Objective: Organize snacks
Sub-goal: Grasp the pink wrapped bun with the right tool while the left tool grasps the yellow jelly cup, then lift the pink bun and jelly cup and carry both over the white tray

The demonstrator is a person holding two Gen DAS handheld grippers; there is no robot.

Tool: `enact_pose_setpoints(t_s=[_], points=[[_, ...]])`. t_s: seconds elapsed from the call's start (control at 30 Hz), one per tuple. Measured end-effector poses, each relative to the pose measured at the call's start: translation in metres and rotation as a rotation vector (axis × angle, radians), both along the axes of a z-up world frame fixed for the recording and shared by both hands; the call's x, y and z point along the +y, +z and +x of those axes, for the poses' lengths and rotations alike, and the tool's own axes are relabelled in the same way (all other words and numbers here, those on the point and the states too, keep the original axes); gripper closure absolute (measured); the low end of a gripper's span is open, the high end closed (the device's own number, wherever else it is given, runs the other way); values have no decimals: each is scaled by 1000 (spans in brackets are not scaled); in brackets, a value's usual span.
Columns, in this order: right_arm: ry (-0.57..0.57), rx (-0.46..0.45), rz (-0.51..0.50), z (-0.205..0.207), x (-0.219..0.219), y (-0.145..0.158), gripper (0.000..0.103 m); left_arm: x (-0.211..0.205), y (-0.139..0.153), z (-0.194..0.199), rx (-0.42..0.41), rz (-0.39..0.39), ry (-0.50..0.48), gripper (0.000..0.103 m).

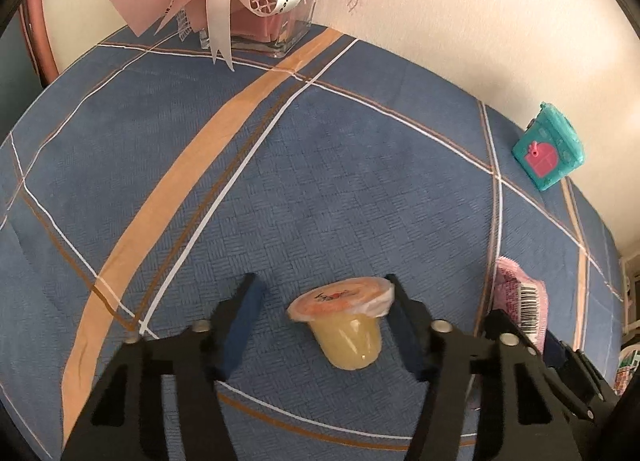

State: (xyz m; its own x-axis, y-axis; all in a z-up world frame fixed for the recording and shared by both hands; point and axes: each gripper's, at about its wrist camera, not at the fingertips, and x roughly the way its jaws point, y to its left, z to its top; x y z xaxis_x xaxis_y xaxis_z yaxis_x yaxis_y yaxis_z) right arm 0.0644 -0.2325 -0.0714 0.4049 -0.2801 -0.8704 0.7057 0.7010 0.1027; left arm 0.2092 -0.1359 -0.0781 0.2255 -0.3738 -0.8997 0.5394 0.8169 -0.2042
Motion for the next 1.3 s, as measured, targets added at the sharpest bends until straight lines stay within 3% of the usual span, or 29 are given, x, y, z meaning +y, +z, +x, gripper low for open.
enact_pose_setpoints(t_s=[0.07,0.27,0.37,0.53,0.87,0.93,1.0,1.3], points=[[-1,-3,2,0,0,1,60,4,2,0,10,-20,-1,59],[-4,-9,9,-1,0,3,61,4,4,-6,16,-29,-8,59],[-6,-17,12,-1,0,5,62,4,6,-4,21,-47,-13,78],[-9,-35,4,-3,3,15,62,5,18,-12,2,-50,-34,85],[-10,-35,21,-2,6,17,62,6,19,-11,21,-17,-61,83],[-14,-30,30,-2,5,14,62,1,18,-14,11,12,-95,76],[-17,-22,37,-3,4,11,62,-3,18,-18,16,39,-139,61],[-28,9,66,-9,1,5,62,-10,17,-33,-27,137,-234,58]])
